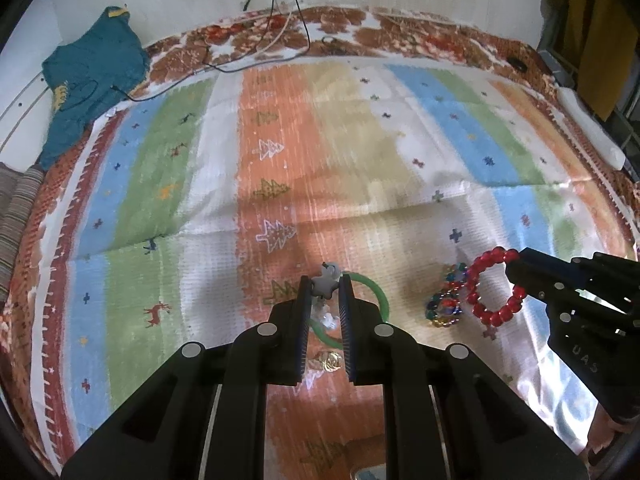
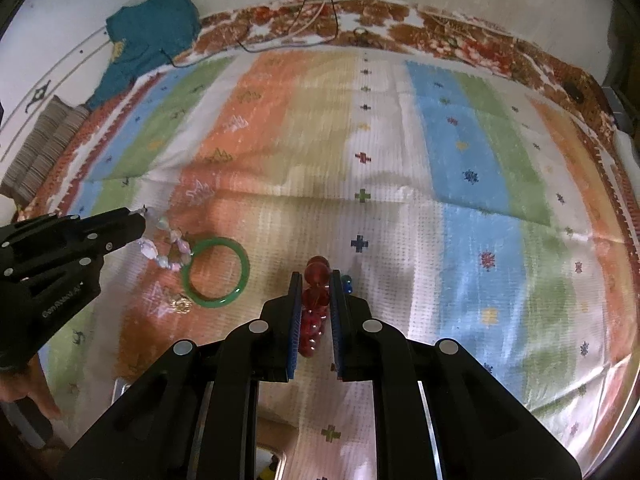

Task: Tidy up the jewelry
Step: 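Lift both held bracelets and carry them over the silver tin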

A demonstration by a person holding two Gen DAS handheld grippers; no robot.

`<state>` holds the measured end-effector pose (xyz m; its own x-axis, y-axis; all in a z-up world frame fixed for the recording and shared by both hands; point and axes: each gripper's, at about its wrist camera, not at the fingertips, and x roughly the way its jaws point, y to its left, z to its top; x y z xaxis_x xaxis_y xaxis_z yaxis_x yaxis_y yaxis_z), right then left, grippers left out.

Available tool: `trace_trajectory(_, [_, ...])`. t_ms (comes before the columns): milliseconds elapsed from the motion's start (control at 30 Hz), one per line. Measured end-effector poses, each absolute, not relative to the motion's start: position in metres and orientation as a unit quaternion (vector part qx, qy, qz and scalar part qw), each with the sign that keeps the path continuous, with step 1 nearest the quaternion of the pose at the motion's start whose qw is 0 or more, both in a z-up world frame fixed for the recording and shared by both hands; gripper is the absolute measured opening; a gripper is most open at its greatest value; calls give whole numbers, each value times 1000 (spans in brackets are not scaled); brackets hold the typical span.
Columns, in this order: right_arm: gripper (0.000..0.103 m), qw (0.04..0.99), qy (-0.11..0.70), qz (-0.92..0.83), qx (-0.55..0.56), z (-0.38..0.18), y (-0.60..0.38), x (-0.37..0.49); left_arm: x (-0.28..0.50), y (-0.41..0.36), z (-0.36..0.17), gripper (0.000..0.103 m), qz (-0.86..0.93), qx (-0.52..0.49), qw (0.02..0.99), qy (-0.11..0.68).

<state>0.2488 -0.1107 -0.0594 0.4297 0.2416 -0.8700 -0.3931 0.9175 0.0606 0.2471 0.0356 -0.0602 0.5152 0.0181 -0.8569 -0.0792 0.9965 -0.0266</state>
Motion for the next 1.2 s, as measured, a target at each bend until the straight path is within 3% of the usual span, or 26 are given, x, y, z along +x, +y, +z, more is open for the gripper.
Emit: trace_trajectory(1200, [14, 882, 406, 229, -73, -8, -117, 176, 170, 15, -3, 13, 14, -35, 901, 432])
